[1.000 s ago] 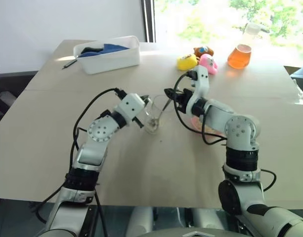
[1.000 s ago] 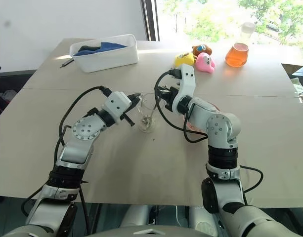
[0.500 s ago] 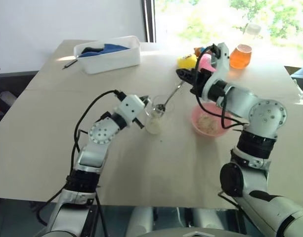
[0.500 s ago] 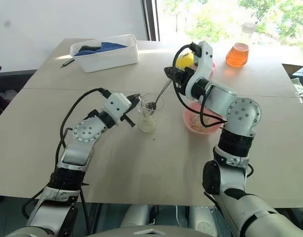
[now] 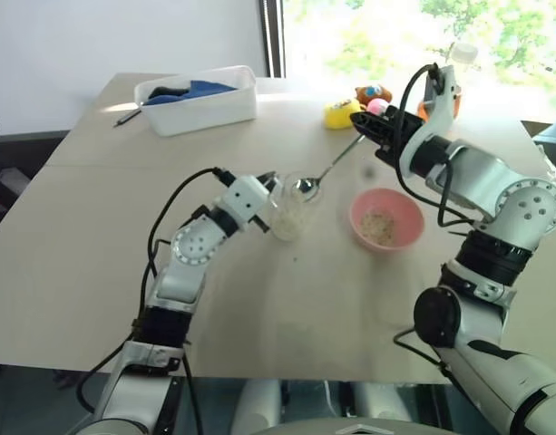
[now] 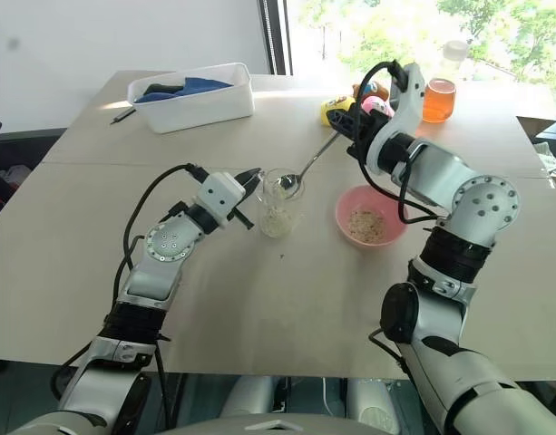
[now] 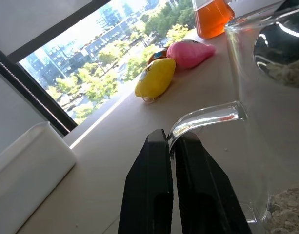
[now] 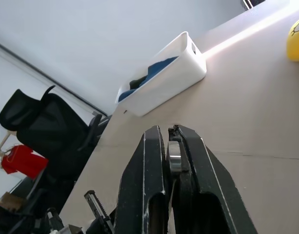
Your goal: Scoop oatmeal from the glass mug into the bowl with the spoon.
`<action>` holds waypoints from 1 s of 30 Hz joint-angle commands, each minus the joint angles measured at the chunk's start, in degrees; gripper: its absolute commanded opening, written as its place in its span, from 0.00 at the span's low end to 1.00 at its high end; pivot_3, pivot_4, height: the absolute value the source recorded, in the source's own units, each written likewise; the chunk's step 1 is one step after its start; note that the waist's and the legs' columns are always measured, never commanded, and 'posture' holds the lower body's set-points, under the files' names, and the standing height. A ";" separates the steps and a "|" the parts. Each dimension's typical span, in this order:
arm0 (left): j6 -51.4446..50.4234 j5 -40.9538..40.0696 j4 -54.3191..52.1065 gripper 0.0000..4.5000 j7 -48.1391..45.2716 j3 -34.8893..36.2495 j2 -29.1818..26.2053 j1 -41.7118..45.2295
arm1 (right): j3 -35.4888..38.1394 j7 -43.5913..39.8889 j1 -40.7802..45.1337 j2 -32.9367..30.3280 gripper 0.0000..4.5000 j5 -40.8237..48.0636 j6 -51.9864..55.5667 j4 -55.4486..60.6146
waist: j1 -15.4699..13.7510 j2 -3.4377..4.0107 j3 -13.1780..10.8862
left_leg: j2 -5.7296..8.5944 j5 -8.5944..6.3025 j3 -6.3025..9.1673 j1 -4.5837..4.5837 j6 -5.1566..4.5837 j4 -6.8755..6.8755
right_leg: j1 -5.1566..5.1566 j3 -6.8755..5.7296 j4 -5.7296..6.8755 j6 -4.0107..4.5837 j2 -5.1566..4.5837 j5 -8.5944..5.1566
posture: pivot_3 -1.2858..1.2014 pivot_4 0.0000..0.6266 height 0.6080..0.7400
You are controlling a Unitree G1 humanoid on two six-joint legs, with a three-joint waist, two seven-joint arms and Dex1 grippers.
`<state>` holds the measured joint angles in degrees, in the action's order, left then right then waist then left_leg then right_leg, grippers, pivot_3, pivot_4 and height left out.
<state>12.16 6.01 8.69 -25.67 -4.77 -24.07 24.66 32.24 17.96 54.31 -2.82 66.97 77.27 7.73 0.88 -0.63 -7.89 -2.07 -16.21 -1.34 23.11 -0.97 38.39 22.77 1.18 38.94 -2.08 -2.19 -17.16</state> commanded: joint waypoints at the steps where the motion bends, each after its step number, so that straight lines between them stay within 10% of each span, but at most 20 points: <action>1: 2.58 0.40 1.00 0.00 0.94 -0.32 0.72 0.80 | 0.54 3.07 1.65 -1.31 0.00 5.36 -1.72 0.44 | -0.01 0.00 0.00 | 0.00 0.00 0.00 0.00 0.00 0.00 | 0.00 0.01 0.00 0.00 0.00 0.00 | 0.52 0.24 1.00; 30: 4.20 -5.34 3.61 0.00 1.17 1.99 5.43 0.11 | -7.93 20.51 -7.72 -6.98 0.00 30.01 -22.28 -2.05 | 0.11 0.00 0.00 | -0.01 0.03 0.07 0.64 0.02 0.14 | 0.49 -0.08 0.01 -0.01 -0.01 0.00 | 0.52 0.24 1.00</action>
<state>14.59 1.76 13.32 -24.63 -3.77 -18.60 24.49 24.46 38.17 46.03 -9.32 93.99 56.95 3.92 0.99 -0.63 -7.89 -2.08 -16.19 -1.27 23.76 -0.96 38.53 23.27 1.10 38.94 -2.09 -2.20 -17.15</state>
